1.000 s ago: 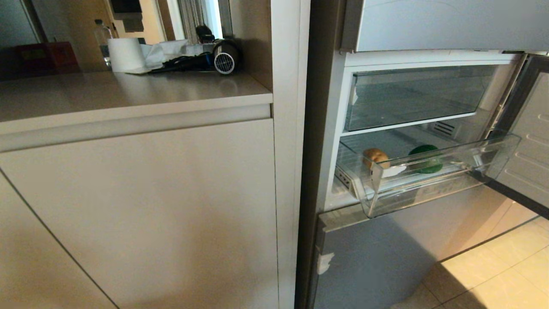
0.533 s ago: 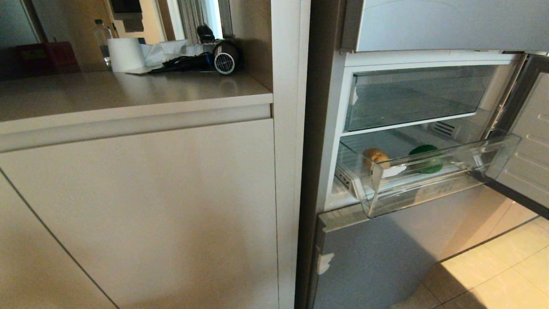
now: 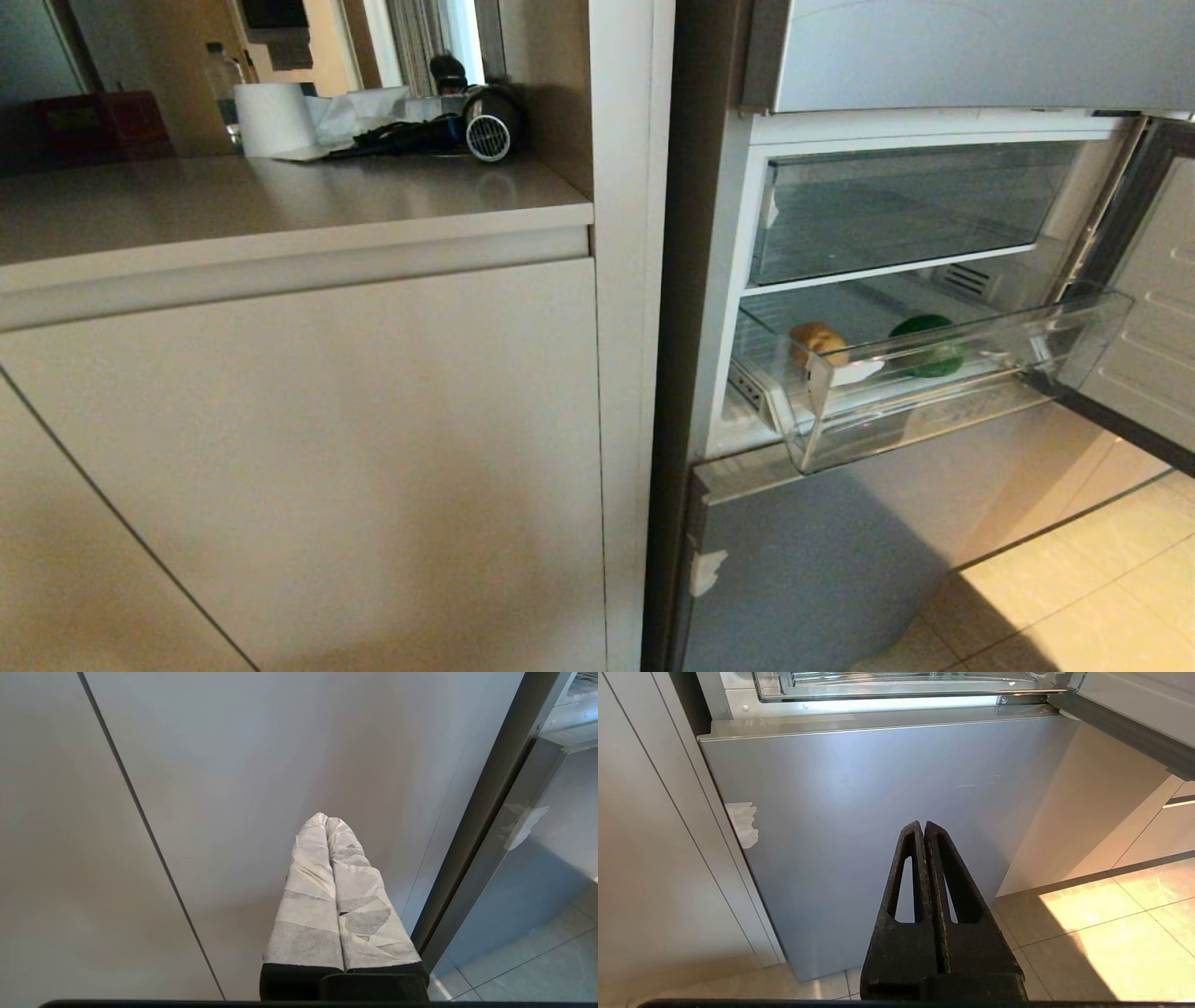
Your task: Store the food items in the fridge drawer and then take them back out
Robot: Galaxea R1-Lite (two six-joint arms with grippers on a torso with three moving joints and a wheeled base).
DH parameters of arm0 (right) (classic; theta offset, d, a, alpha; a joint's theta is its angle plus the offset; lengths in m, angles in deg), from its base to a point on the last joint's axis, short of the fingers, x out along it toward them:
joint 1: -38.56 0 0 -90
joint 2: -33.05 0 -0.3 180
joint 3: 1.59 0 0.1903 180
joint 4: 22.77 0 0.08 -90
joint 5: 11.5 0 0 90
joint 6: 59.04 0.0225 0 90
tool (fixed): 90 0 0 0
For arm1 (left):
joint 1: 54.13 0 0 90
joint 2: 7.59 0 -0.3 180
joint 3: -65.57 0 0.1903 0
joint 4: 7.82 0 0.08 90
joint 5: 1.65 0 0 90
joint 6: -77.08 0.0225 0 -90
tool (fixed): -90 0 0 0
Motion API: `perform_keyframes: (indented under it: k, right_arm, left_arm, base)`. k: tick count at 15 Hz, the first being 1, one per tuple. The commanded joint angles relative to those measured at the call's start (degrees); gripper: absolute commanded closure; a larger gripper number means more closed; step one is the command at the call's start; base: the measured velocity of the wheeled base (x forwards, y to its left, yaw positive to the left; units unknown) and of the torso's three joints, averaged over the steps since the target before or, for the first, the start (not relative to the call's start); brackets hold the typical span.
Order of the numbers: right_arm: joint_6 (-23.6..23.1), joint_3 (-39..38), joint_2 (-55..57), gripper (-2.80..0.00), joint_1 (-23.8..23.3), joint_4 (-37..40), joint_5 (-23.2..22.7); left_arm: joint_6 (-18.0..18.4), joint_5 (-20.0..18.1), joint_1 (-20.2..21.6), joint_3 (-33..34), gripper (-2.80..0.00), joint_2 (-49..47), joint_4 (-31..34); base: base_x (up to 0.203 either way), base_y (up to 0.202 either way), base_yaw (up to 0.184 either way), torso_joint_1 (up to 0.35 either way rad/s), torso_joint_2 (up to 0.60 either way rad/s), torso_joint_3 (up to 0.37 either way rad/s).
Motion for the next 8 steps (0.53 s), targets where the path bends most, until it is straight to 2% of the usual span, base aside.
perform_keyframes:
  k: [1,4,8]
  right_arm:
    - [-0.08,-0.04,-0.15,0.00,-0.02,0.16,0.04]
    - [0.28,-0.04,-0.15,0.00,-0.02,0.12,0.13]
    - [0.35,-0.04,-0.15,0.00,-0.02,0.13,0.10]
  left_arm:
    - [-0.01,0.00,0.00,0.00,0.00,-0.08,-0.02]
    - [-0.01,0.00,0.00,0.00,0.00,-0.08,-0.02]
    - [-0.01,0.00,0.00,0.00,0.00,-0.08,-0.02]
  base:
    - [0.000,0.000,0.000,0.000,0.00,0.000]
    - [0.000,0.000,0.000,0.069,-0.17,-0.107]
    - [0.000,0.000,0.000,0.203,-0.49,-0.292]
